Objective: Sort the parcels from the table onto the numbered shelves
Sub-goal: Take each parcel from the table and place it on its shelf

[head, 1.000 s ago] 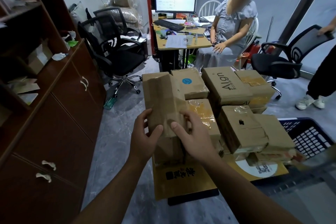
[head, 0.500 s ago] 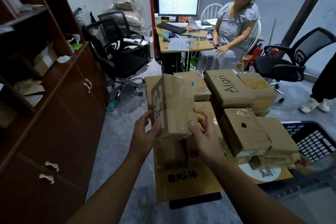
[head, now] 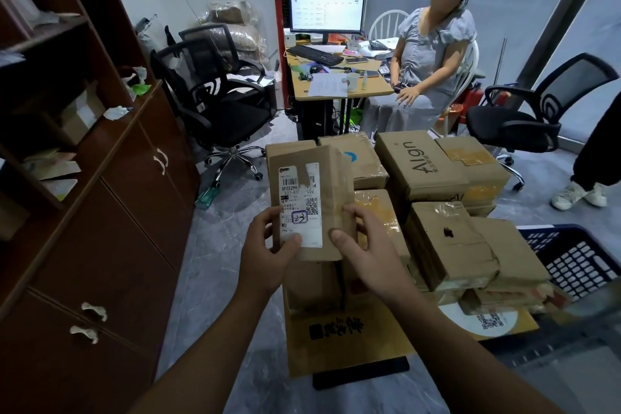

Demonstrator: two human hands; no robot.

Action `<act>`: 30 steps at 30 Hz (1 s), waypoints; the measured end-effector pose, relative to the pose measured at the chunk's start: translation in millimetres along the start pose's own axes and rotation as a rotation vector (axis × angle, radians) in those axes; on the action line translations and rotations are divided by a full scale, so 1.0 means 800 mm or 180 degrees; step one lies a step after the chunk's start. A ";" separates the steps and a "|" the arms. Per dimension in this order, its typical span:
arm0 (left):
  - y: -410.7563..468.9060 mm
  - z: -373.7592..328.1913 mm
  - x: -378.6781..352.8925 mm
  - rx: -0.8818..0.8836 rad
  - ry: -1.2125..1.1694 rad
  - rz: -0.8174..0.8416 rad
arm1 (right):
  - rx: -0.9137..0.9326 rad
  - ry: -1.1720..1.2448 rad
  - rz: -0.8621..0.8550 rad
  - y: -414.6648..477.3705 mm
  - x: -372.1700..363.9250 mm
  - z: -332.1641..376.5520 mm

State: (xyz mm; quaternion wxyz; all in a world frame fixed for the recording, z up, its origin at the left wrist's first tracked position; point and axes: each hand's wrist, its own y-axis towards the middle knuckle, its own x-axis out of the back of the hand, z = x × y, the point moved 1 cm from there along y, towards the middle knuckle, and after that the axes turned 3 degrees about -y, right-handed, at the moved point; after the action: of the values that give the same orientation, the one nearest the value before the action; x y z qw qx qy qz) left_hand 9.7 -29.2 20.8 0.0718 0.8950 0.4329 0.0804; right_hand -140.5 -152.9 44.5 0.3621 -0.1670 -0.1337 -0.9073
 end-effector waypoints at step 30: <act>0.051 -0.070 -0.100 -0.1190 0.1218 0.1126 | -0.0413 0.0850 -0.1781 -0.078 0.114 -0.017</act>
State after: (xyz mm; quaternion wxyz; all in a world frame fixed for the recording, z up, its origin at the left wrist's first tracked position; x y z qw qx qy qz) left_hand -19.7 -113.7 77.2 0.1372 0.8963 0.2539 0.3367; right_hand -249.7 -170.0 60.8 0.1014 -0.0259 -0.0676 -0.9922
